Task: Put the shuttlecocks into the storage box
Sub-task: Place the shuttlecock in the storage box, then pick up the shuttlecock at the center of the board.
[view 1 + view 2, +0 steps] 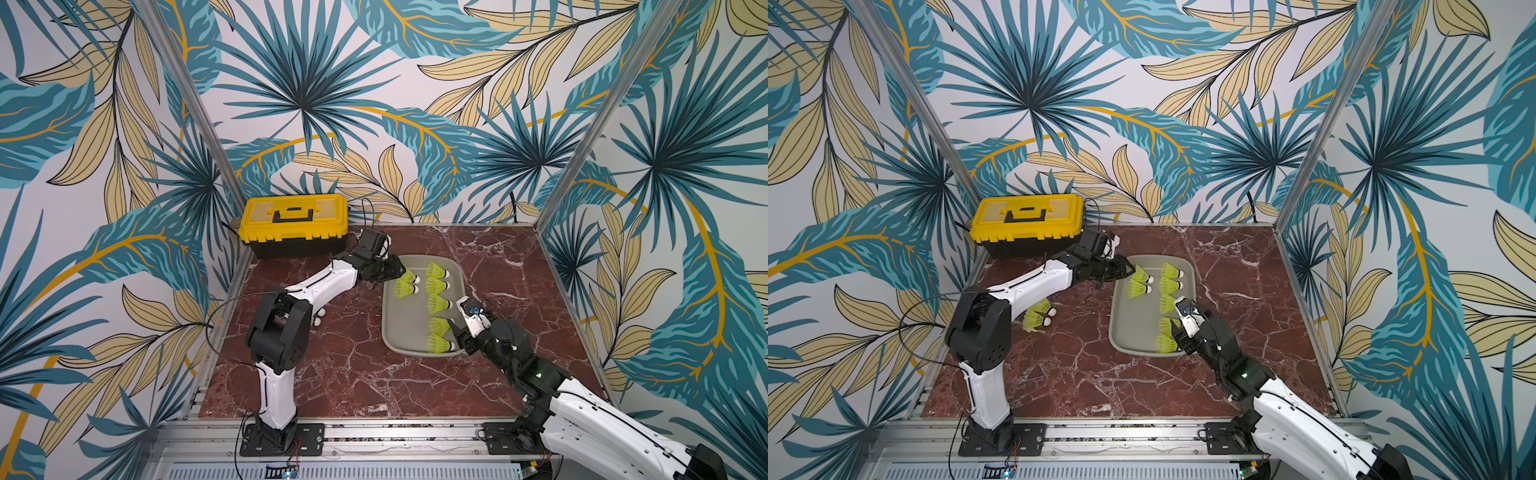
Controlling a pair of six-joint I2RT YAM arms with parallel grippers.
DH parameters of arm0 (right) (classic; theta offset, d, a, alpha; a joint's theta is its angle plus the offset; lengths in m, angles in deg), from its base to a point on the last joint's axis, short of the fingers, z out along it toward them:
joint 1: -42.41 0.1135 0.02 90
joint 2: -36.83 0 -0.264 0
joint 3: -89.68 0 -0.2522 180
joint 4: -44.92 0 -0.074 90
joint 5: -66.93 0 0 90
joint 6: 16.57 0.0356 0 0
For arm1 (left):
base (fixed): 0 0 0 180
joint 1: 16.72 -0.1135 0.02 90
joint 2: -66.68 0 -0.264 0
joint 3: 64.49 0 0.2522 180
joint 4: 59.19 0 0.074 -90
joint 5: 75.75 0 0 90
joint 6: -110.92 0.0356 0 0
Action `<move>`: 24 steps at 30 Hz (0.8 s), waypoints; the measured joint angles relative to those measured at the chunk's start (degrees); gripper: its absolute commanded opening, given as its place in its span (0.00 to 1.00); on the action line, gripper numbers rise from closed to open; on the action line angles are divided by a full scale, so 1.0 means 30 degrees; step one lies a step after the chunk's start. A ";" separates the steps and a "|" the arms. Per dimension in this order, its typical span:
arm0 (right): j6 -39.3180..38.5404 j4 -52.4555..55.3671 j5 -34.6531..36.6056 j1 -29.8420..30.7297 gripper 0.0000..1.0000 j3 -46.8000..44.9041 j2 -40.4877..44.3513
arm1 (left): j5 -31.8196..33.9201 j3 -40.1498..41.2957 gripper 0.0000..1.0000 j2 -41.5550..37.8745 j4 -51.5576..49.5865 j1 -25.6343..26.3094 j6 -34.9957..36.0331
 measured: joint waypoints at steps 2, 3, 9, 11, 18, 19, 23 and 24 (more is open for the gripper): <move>0.0066 0.0000 0.0058 0.0000 0.71 0.0000 0.0000 | 0.0233 0.0597 0.41 -0.1362 -0.0051 -0.0284 0.0102; 0.0087 -0.0007 0.0073 0.0000 0.71 0.0000 0.0000 | 0.0393 0.0962 0.42 -0.2106 -0.0109 -0.0466 0.0189; 0.0444 -0.0146 0.0270 0.0000 0.71 0.0000 -0.0044 | 0.1996 0.3351 0.47 -0.6047 -0.0954 -0.1851 0.0758; 0.0583 -0.0291 0.0342 0.0000 0.71 0.0007 -0.0138 | 0.2586 0.4051 0.49 -0.7016 -0.1275 -0.2346 0.0874; 0.1297 -0.0481 0.0852 0.0000 0.71 0.0044 -0.0423 | 0.5763 0.7016 0.68 -1.0418 -0.2186 -0.3927 0.0801; 0.1370 -0.0517 0.0896 0.0000 0.71 0.0044 -0.0466 | 0.6324 0.7563 0.71 -1.0921 -0.2149 -0.4087 0.0692; 0.1603 -0.0736 0.1078 0.0000 0.71 0.0102 -0.0707 | 0.8269 1.0069 0.77 -1.2954 -0.2098 -0.4991 -0.0124; 0.1632 -0.0780 0.1137 0.0000 0.71 0.0109 -0.0765 | 0.8612 1.0717 0.77 -1.3406 -0.2033 -0.5297 -0.0386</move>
